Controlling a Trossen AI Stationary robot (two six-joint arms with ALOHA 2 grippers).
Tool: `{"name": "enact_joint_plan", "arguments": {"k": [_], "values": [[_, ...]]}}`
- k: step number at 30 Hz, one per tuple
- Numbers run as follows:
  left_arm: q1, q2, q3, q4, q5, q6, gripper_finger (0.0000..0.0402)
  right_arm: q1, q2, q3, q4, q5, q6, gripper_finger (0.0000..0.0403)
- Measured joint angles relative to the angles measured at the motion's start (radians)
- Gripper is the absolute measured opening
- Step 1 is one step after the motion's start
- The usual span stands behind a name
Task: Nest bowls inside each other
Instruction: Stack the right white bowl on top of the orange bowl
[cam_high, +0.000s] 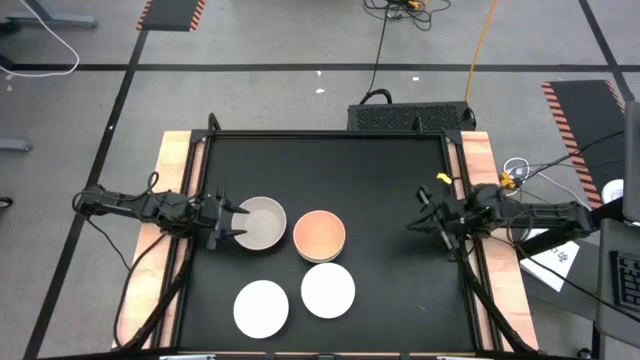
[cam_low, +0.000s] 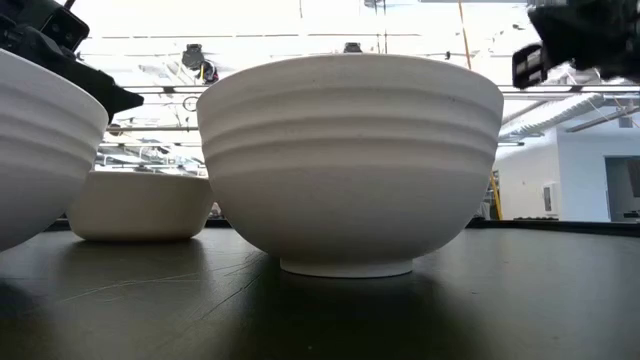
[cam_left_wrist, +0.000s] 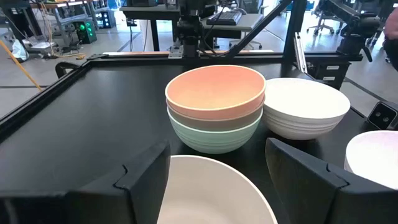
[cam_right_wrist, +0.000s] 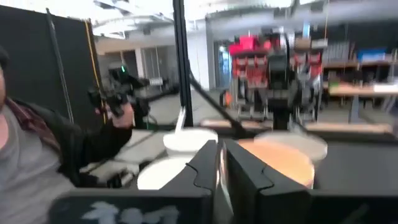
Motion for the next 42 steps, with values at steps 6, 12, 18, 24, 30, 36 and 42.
{"name": "enact_joint_plan", "arguments": {"k": [6,12,18,24,30,36,42], "values": [[0.0,0.0,0.0,-0.002,-0.005,-0.002,0.0266,0.0,0.085,0.153,-0.084,0.058,-0.039,0.0096],[0.0,0.0,0.0,-0.025,-0.007,-0.008,0.0266,0.0,0.242,0.349,-0.282,0.104,-0.066,0.0166],[0.0,0.0,0.0,-0.04,-0.008,-0.004,0.0266,0.07,0.43,0.503,-0.34,0.105,-0.108,0.0194],[0.0,0.0,-0.001,-0.047,-0.034,-0.006,0.0266,0.254,0.643,0.624,-0.341,0.19,-0.127,0.0193],[0.0,0.0,-0.001,-0.051,-0.034,-0.002,0.0266,0.413,0.851,0.738,-0.419,0.363,-0.109,0.0193],[0.0,0.0,-0.001,-0.051,-0.034,0.0,0.0266,0.521,1.015,0.809,-0.465,0.451,-0.112,0.0192],[0.0,0.0,-0.001,-0.051,-0.033,-0.001,0.0266,0.563,1.161,0.901,-0.48,0.472,-0.121,0.0192]]}}
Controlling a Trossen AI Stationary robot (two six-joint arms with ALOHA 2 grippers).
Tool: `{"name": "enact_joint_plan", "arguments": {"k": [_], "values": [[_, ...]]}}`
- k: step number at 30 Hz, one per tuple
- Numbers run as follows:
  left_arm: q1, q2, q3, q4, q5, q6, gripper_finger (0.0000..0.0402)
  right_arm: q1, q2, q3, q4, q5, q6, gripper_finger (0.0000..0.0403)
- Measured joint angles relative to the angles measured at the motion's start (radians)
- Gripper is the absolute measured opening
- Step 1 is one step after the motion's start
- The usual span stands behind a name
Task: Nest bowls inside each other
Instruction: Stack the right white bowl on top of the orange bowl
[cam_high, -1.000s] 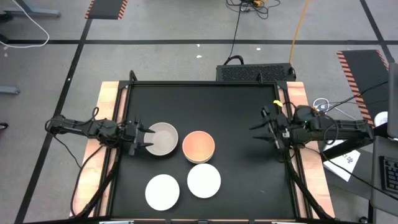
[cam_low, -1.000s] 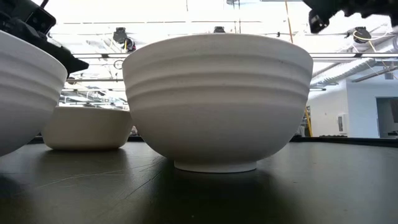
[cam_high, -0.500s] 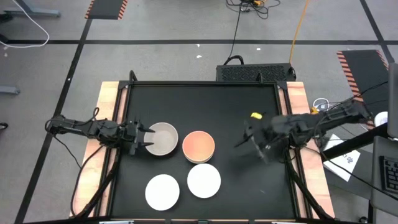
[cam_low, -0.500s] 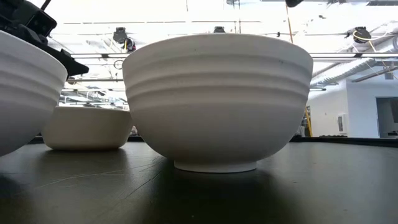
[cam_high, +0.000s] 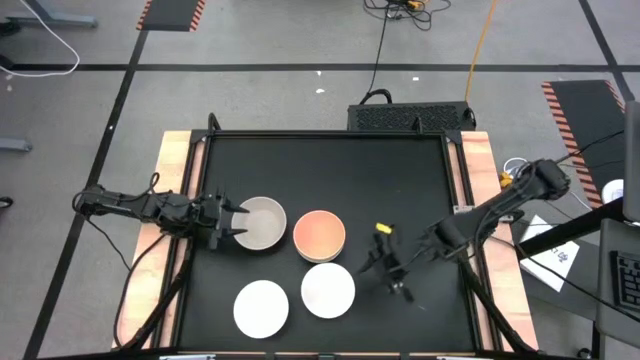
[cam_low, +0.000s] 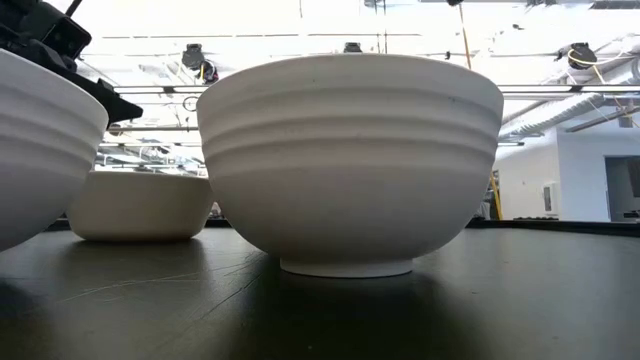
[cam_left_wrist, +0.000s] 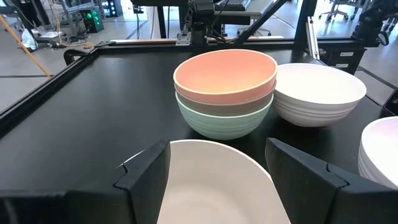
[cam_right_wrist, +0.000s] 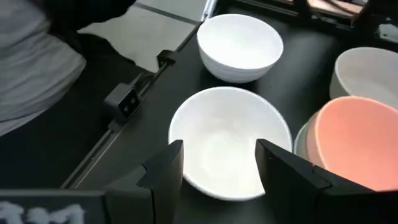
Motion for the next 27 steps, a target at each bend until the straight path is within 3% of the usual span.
{"name": "enact_joint_plan", "arguments": {"k": [11,18,27], "values": [[0.0,0.0,0.0,0.0,0.0,-0.006,0.0266,-0.015,0.182,0.151,-0.096,-0.006,0.055,0.0192],[0.0,0.0,0.0,0.001,0.0,-0.007,0.0266,-0.017,0.184,0.157,-0.145,-0.126,0.187,0.0192],[0.0,0.0,0.0,0.011,0.001,-0.003,0.0266,-0.015,0.264,0.158,-0.143,-0.133,0.2,0.0192]]}}
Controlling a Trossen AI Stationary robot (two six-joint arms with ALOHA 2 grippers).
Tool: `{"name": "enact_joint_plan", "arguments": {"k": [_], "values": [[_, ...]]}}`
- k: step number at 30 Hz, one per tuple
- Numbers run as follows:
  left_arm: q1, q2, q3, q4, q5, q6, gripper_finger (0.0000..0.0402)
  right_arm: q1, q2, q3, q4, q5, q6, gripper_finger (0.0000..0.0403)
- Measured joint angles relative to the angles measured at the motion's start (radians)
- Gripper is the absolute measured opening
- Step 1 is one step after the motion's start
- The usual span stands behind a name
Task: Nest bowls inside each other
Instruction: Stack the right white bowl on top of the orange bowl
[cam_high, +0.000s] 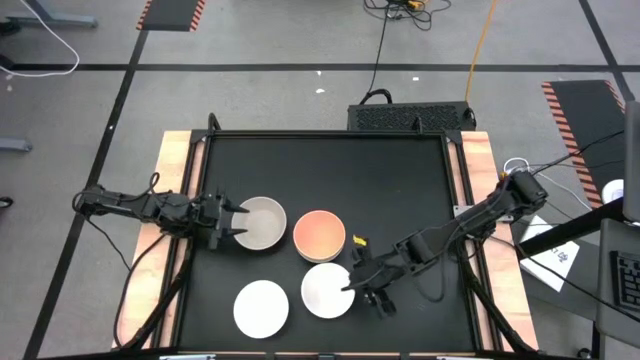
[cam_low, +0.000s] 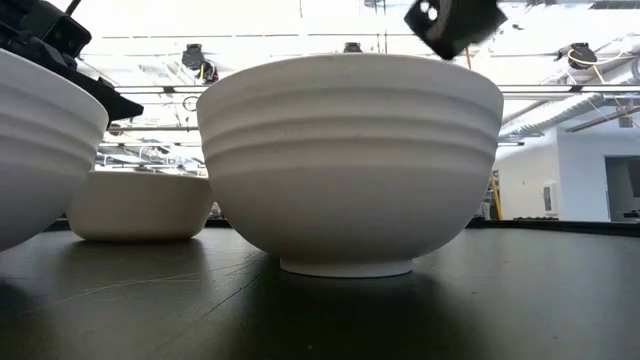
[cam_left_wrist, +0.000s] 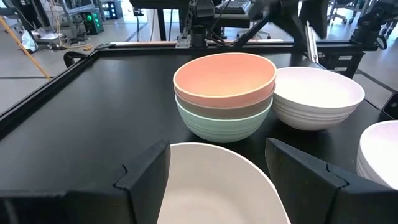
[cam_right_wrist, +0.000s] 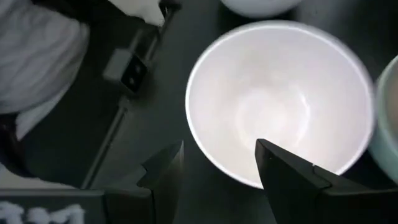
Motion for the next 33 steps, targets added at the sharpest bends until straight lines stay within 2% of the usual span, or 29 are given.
{"name": "enact_joint_plan", "arguments": {"k": [8,14,18,28,33], "values": [[0.0,0.0,0.0,0.0,0.0,-0.003,0.0266,0.0,0.081,-0.001,-0.033,0.004,-0.055,0.0192],[0.0,0.001,0.0,0.001,0.0,-0.004,0.0266,0.001,0.104,-0.001,-0.033,0.081,-0.123,0.0192],[0.0,0.001,0.0,0.001,0.0,-0.004,0.0266,0.001,0.128,-0.001,-0.024,0.084,-0.152,0.0192],[0.0,0.001,0.0,0.0,0.0,0.006,0.0266,0.001,0.158,-0.001,0.061,0.081,-0.214,0.0192],[0.0,0.001,0.0,-0.004,-0.001,0.006,0.0266,0.001,0.158,-0.001,0.102,0.08,-0.232,0.0177]]}}
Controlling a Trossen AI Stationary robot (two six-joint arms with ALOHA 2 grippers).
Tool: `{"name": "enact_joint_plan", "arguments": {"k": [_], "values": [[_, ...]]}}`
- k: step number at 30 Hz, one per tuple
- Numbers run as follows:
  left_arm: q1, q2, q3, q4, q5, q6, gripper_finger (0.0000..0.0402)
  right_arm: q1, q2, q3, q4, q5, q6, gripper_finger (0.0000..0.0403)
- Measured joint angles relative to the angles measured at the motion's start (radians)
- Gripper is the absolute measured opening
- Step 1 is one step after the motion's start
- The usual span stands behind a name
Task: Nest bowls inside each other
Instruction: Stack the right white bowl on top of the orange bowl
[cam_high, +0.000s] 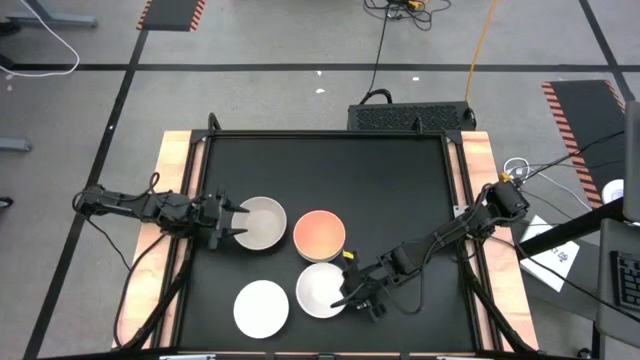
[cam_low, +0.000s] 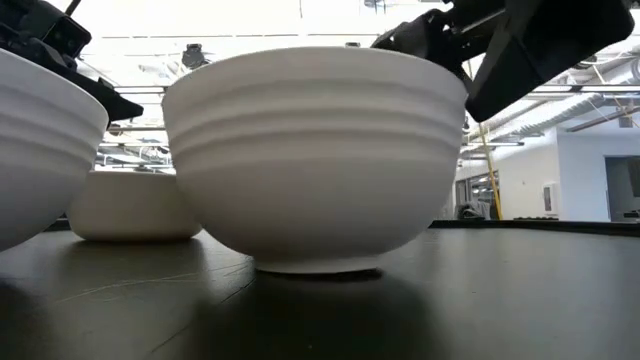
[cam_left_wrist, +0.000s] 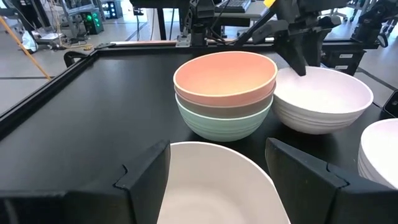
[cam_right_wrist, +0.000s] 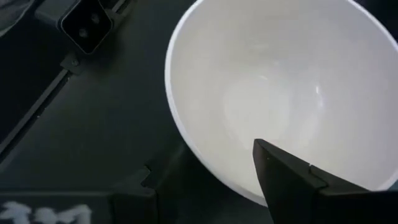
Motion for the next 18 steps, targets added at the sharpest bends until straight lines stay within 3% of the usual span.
{"name": "enact_joint_plan", "arguments": {"k": [18], "values": [[0.0,0.0,0.0,0.001,0.0,0.008,0.0266,0.019,0.031,0.0,0.045,-0.005,-0.096,0.0139]]}}
